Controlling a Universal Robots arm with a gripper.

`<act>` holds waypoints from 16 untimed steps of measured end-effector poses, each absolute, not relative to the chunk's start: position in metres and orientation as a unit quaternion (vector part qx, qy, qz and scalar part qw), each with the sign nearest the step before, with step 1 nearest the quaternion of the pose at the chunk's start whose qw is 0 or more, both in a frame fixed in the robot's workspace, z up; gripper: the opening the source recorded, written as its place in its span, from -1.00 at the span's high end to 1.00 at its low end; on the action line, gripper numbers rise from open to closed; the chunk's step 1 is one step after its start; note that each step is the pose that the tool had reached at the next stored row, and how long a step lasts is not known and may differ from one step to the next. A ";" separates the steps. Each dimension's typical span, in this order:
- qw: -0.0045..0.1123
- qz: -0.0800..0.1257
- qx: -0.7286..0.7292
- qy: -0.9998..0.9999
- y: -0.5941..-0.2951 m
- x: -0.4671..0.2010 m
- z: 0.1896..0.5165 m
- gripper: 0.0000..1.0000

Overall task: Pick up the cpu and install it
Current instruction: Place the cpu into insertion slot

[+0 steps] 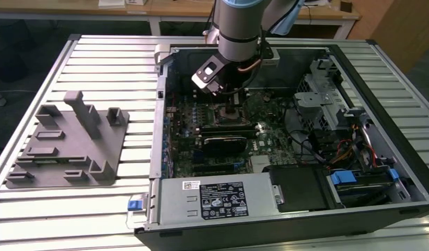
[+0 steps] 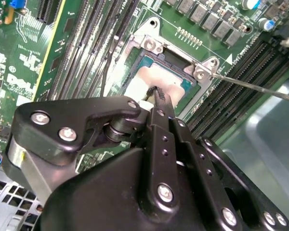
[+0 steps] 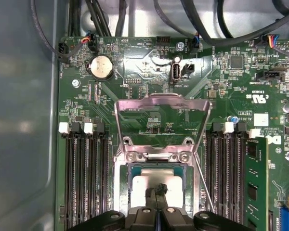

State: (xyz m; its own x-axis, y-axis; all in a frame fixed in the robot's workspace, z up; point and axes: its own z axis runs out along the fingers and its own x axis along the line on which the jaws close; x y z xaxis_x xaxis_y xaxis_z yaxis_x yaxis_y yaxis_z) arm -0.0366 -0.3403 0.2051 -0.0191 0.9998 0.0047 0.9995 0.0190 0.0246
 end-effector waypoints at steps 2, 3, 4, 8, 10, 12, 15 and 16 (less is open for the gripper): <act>0.007 0.010 0.700 0.714 -0.340 -0.037 0.209 0.79; 0.007 0.010 0.700 0.714 -0.340 -0.037 0.211 0.79; 0.007 0.011 0.700 0.714 -0.340 -0.037 0.213 0.79; 0.007 0.011 0.700 0.714 -0.340 -0.037 0.223 0.79; 0.007 0.011 0.700 0.714 -0.340 -0.037 0.229 0.79; 0.007 0.011 0.700 0.714 -0.340 -0.037 0.236 0.79; 0.008 0.011 0.700 0.714 -0.340 -0.037 0.244 0.79; 0.008 0.011 0.700 0.714 -0.340 -0.037 0.247 0.79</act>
State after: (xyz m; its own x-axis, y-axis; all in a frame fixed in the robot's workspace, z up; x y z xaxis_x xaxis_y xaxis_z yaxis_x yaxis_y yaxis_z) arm -0.0366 -0.3401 0.2470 -0.0191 0.9998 0.0044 0.9994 0.0190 0.0272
